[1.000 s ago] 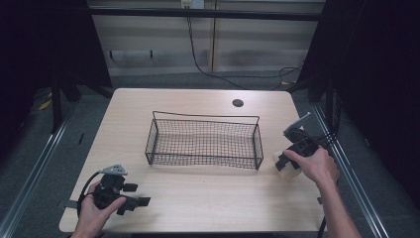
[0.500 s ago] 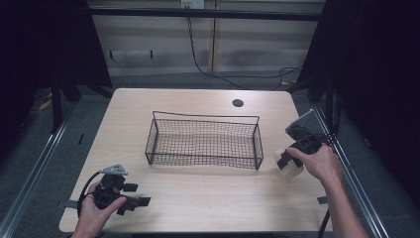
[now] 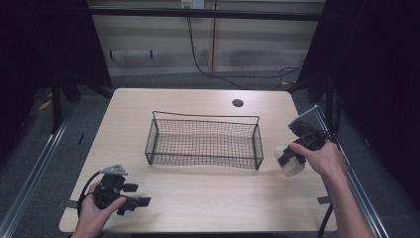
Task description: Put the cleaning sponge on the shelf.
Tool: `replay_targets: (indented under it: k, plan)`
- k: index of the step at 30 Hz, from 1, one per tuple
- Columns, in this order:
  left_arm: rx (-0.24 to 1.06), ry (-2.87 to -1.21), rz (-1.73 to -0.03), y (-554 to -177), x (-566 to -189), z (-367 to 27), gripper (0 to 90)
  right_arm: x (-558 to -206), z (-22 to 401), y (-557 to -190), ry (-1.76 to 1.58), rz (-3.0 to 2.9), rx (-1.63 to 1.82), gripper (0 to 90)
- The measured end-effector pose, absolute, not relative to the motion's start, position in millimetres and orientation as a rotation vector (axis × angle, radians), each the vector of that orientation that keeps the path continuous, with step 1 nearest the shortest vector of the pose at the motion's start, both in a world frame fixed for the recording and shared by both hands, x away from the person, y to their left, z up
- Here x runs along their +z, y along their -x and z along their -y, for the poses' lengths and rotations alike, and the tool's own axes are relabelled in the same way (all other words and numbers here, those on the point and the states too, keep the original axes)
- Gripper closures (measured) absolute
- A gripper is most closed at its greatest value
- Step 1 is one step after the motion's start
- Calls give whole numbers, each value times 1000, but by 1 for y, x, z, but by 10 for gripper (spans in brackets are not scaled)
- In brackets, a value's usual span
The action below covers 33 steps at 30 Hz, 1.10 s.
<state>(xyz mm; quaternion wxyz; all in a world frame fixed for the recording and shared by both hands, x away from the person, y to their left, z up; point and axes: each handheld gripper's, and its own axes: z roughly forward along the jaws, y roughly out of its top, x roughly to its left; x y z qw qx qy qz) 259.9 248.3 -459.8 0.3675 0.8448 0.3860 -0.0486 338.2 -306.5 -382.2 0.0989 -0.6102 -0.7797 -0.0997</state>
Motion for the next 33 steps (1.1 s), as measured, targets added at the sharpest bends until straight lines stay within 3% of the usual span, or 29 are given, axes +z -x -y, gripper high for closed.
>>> replay_targets:
  k: [33]
  plan:
    - [-125,-2173,-985,-260,-459,-248,198,-327,268,-357,1687,2431,-458,262]
